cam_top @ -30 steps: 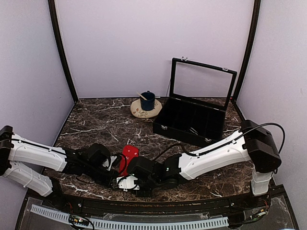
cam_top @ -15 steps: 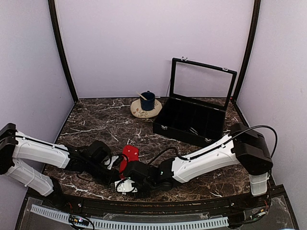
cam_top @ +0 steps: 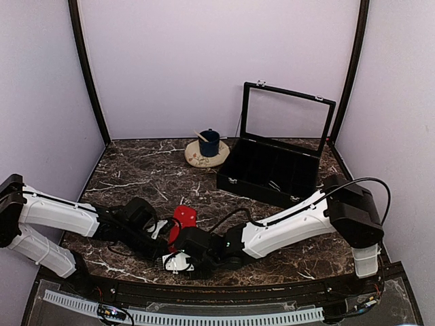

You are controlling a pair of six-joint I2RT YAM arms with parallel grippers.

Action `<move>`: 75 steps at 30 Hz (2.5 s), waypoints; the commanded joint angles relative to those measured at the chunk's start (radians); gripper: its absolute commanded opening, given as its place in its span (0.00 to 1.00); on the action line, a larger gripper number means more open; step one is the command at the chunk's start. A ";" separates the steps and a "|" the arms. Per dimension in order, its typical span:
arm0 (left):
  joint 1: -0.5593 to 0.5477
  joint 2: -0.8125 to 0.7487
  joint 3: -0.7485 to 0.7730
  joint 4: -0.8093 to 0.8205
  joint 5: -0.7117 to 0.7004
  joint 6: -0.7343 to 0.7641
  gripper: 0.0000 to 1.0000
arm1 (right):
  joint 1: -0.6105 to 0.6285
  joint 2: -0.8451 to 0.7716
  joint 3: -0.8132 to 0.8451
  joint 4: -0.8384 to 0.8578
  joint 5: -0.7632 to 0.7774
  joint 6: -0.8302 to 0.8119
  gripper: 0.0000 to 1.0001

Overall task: Roll the socks
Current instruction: Roll the sock at the center of the board.

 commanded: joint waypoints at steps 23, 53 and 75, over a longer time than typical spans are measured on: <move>0.032 -0.003 0.014 -0.053 0.078 0.055 0.00 | -0.093 0.119 0.021 -0.111 -0.056 0.058 0.20; 0.047 -0.265 -0.063 -0.083 -0.209 -0.092 0.46 | -0.161 0.109 0.063 -0.274 -0.370 0.340 0.00; -0.058 -0.533 -0.213 0.074 -0.395 0.036 0.33 | -0.319 0.204 0.238 -0.576 -0.784 0.343 0.00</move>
